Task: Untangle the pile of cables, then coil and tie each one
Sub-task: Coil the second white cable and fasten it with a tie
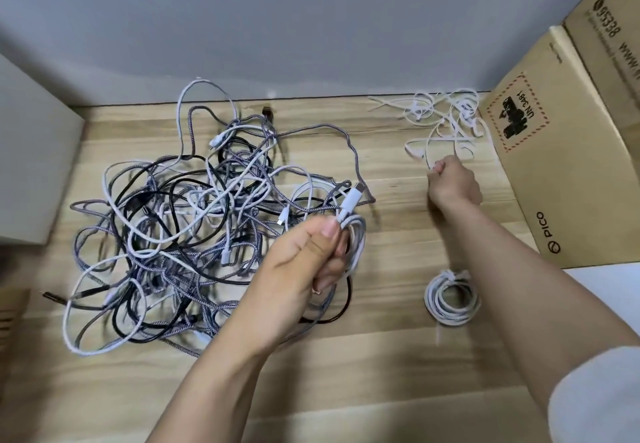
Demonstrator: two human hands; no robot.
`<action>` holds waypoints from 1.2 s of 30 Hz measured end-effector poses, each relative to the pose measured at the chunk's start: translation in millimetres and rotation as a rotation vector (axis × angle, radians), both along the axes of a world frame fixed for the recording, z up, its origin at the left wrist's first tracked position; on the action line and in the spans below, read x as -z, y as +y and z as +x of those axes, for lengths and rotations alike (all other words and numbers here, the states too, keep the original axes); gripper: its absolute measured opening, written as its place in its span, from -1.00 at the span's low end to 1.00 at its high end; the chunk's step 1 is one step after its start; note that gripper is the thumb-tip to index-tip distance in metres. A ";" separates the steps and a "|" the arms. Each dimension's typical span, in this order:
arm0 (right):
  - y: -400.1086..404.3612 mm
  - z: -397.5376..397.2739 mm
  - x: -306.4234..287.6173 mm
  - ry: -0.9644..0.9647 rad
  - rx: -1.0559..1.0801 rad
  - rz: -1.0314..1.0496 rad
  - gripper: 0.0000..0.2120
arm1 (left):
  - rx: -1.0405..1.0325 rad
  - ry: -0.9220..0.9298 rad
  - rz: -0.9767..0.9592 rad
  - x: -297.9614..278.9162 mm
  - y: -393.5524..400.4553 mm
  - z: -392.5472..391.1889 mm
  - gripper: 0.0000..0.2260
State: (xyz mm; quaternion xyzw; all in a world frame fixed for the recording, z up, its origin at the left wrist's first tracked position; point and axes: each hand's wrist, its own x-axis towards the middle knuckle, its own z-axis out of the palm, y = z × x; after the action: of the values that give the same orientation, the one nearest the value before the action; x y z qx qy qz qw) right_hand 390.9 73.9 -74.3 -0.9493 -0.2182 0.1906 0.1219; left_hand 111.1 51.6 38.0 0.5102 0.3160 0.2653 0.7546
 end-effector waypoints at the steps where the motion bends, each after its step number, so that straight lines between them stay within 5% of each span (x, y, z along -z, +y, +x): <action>1: -2.0 -0.7 3.2 0.024 0.012 0.039 -0.85 | 0.000 -0.001 0.016 -0.8 -0.3 0.1 -0.75; 6: -22.5 -27.9 -18.9 0.576 0.404 0.882 -0.79 | -0.038 -0.001 0.052 -4.6 -9.4 -3.6 -0.76; 9: -56.1 -80.2 -77.3 0.926 0.267 1.181 -0.80 | -0.045 0.028 0.103 -9.2 -18.6 -7.5 -0.76; 13: -114.6 -146.9 -124.8 1.200 -0.220 1.162 -0.86 | -0.039 0.081 0.194 -14.2 -37.1 -13.4 -0.71; 16: -142.3 -172.0 -132.2 1.141 -0.414 1.080 -0.74 | -0.049 0.119 0.267 -16.0 -53.0 -21.3 -0.66; 22: -167.5 -187.2 -134.9 1.014 -0.382 1.077 -0.75 | -0.006 0.179 0.428 -24.8 -73.4 -35.1 -0.69; 30: -189.4 -208.0 -145.5 1.074 -0.433 1.083 -0.65 | 0.019 0.295 0.564 -27.7 -91.8 -47.0 -0.64; 36: -202.4 -225.2 -145.5 1.214 -0.390 1.141 -0.35 | -0.107 0.228 0.556 -45.5 -103.5 -51.5 -0.75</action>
State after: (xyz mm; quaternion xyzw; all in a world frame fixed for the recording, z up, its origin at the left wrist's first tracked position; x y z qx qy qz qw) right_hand 165.7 -128.5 71.2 -0.4217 -0.3371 0.5445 0.6420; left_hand 59.7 -51.9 83.5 0.7064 0.3402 0.3218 0.5307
